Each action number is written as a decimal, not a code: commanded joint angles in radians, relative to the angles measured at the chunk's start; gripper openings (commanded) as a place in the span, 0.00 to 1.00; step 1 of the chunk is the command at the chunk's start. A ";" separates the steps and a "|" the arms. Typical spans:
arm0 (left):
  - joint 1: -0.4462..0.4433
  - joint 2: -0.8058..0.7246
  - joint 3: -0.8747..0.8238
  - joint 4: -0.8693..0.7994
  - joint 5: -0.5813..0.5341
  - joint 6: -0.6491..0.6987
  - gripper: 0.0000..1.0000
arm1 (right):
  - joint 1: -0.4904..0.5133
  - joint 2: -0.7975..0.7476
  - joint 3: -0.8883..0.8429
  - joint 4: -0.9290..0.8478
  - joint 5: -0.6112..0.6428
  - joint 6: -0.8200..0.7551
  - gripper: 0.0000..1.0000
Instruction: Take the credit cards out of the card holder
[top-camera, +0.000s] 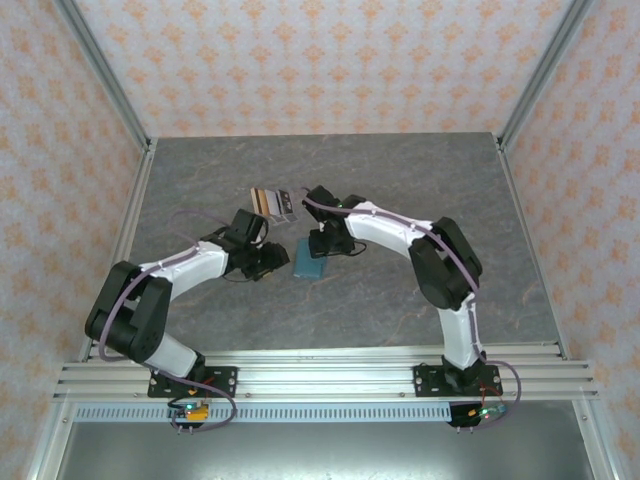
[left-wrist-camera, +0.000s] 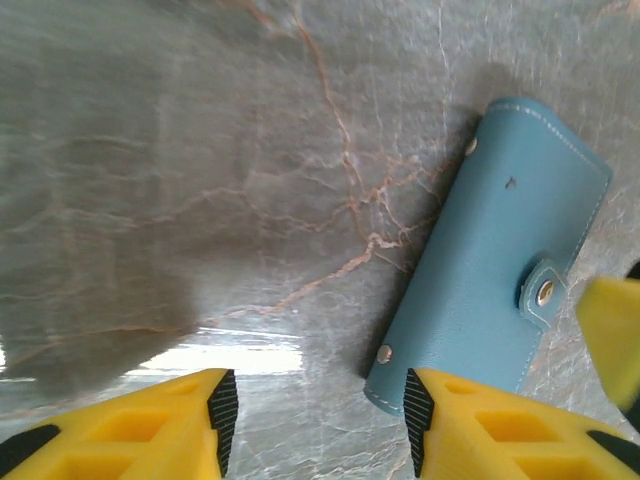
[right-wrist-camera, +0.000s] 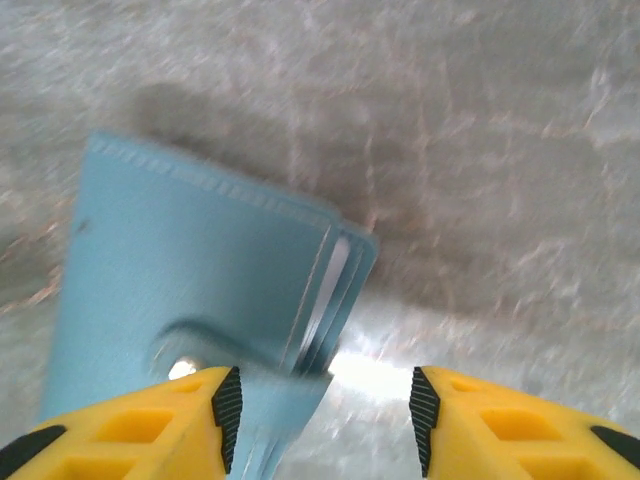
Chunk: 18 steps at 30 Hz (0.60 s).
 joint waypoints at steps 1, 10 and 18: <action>-0.012 0.029 0.049 0.062 0.018 -0.033 0.47 | 0.015 -0.064 -0.060 0.072 -0.089 0.125 0.45; -0.022 0.110 0.078 0.136 0.111 -0.038 0.42 | 0.017 -0.016 -0.073 0.046 -0.037 0.167 0.22; -0.022 0.167 0.093 0.171 0.174 0.011 0.46 | -0.002 0.026 -0.070 0.003 0.029 0.110 0.22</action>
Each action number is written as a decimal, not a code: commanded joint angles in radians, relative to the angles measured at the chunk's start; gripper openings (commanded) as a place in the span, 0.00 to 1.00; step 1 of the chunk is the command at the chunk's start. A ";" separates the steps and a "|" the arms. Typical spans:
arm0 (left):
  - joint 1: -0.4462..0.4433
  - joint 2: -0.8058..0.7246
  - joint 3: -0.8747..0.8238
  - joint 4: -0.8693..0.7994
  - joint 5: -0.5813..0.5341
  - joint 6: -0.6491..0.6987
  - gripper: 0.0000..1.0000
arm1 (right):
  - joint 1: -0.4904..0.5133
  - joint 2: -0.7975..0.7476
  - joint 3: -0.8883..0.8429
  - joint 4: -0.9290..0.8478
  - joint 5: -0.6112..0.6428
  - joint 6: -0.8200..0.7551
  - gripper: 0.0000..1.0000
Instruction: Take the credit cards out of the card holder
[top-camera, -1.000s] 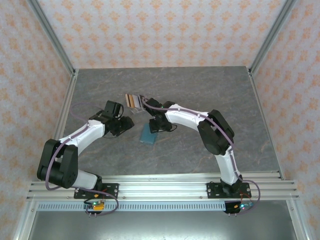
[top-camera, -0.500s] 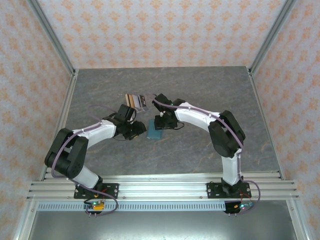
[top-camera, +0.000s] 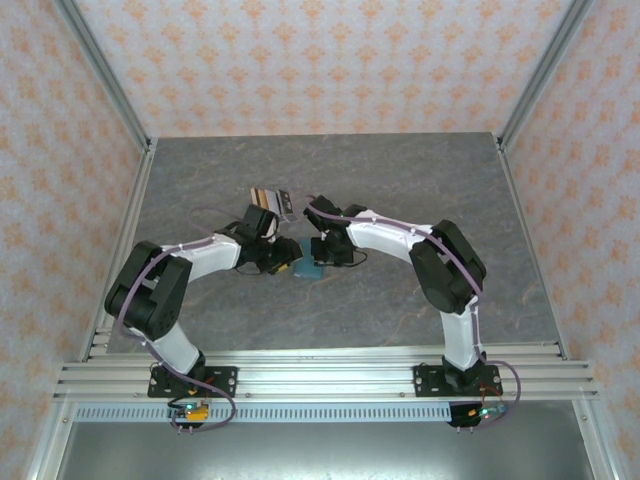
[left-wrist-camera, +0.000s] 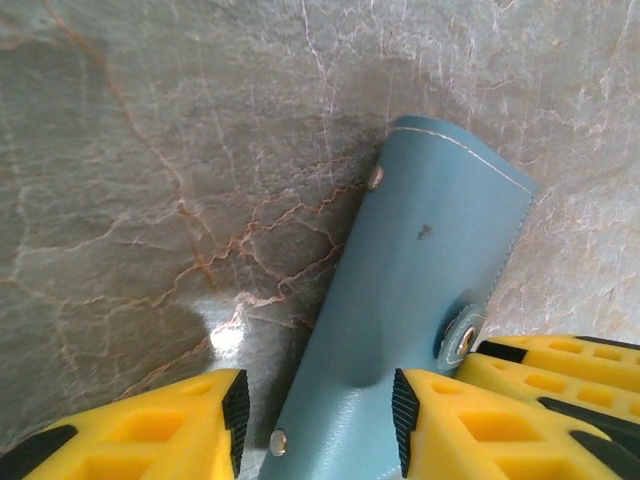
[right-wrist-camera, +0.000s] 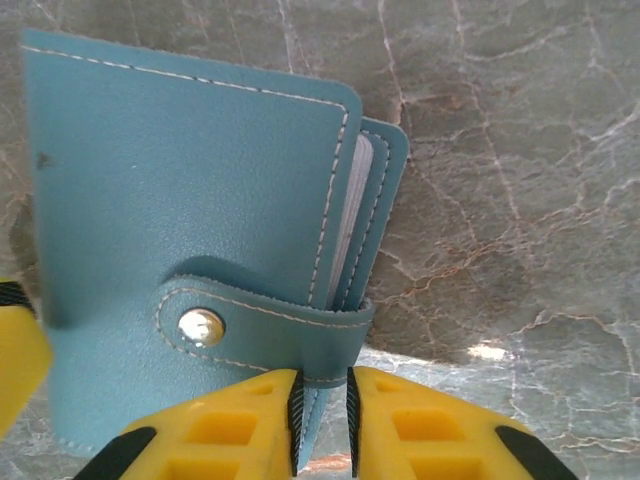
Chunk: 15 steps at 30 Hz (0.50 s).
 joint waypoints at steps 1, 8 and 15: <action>-0.009 0.024 0.033 0.031 0.045 0.039 0.46 | -0.018 0.035 0.010 -0.053 0.074 -0.029 0.22; -0.007 0.068 0.047 0.081 0.122 0.059 0.45 | -0.030 0.057 0.023 -0.055 0.072 -0.031 0.21; -0.002 0.063 0.039 0.149 0.180 0.039 0.37 | -0.038 0.055 0.014 -0.041 0.058 -0.024 0.21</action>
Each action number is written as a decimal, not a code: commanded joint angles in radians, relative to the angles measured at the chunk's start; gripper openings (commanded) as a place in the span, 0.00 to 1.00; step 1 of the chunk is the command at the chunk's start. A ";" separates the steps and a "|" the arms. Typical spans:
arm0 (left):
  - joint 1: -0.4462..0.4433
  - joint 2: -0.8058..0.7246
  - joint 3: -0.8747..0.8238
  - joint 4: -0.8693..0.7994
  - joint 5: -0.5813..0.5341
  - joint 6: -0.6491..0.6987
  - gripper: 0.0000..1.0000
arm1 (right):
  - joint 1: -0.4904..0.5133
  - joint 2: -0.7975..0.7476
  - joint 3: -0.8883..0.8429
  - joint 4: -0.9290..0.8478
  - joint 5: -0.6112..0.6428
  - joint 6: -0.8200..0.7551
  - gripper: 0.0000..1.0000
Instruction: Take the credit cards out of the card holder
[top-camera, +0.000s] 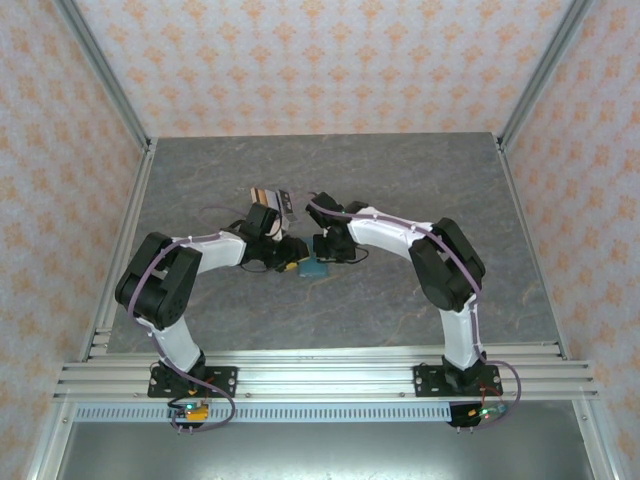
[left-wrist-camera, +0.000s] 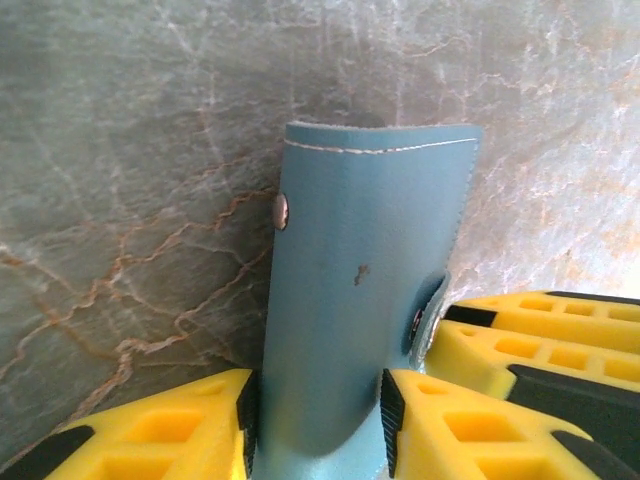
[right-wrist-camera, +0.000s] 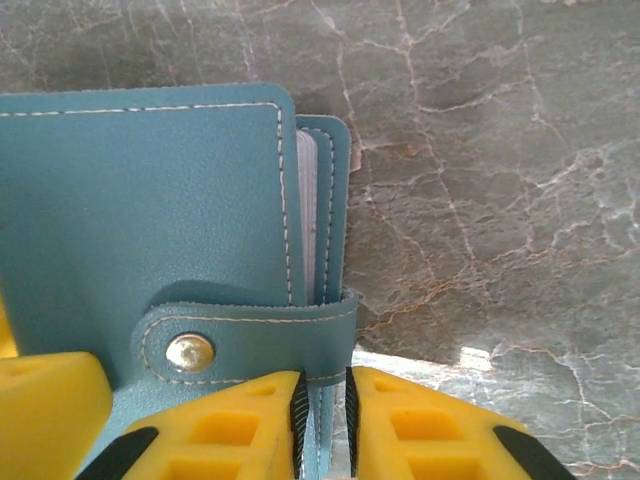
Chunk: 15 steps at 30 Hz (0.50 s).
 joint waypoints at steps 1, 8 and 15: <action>-0.003 -0.015 0.011 0.064 0.057 0.007 0.35 | -0.015 0.034 -0.008 -0.023 0.035 -0.005 0.21; -0.003 -0.055 -0.023 0.113 0.061 0.007 0.16 | -0.019 -0.069 -0.062 0.064 -0.017 0.032 0.23; -0.005 -0.093 -0.043 0.092 0.034 0.034 0.04 | -0.048 -0.194 -0.077 0.084 -0.039 0.181 0.48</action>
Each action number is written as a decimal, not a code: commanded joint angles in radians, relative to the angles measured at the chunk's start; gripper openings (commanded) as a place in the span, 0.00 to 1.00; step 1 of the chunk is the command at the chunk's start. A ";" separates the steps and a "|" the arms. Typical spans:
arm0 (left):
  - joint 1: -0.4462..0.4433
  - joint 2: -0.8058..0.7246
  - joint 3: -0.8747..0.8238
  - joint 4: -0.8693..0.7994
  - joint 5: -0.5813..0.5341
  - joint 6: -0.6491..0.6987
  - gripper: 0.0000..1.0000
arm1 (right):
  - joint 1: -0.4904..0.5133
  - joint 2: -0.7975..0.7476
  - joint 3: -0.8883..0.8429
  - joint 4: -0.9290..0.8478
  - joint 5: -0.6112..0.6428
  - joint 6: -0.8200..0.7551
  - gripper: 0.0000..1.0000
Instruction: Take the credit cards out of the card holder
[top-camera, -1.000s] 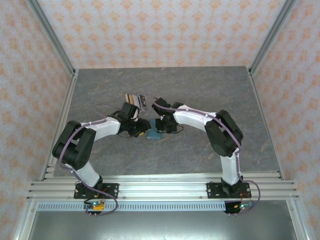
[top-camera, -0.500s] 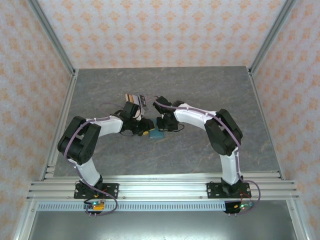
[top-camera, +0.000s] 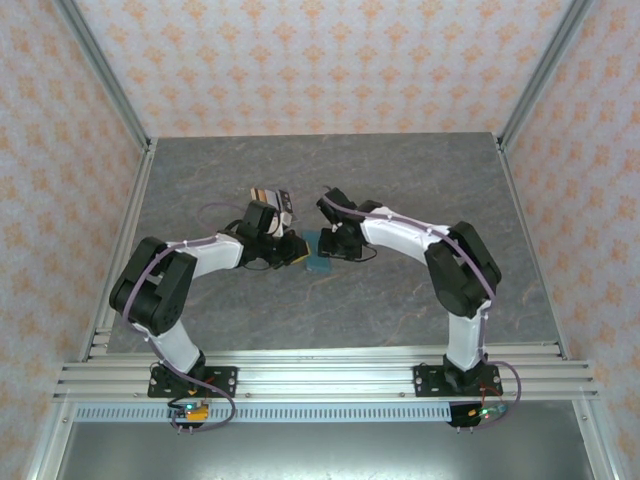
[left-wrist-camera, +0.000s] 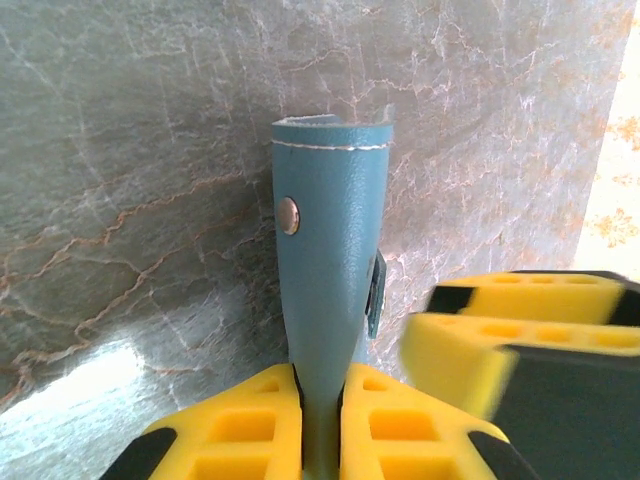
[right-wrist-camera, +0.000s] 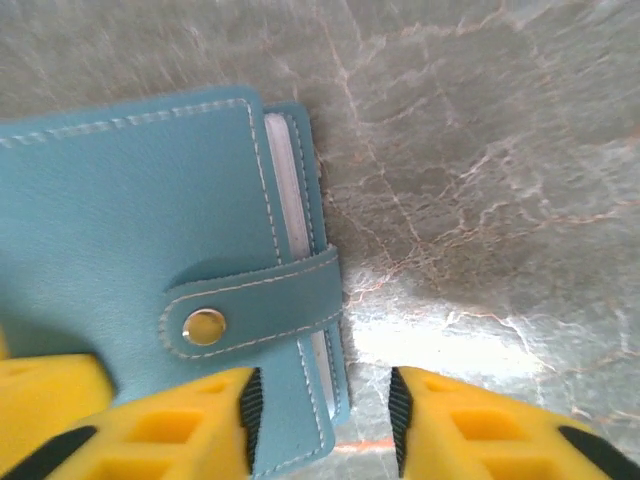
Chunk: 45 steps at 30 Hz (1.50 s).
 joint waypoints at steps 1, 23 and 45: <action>-0.008 -0.052 -0.012 -0.009 -0.023 0.035 0.03 | -0.009 -0.080 0.004 0.028 -0.013 0.089 0.51; -0.056 -0.091 -0.017 -0.054 -0.114 0.055 0.00 | -0.008 0.077 0.089 0.007 -0.171 0.150 0.41; -0.060 -0.067 -0.020 -0.084 -0.217 0.007 0.00 | -0.009 0.083 0.096 -0.138 -0.009 0.056 0.11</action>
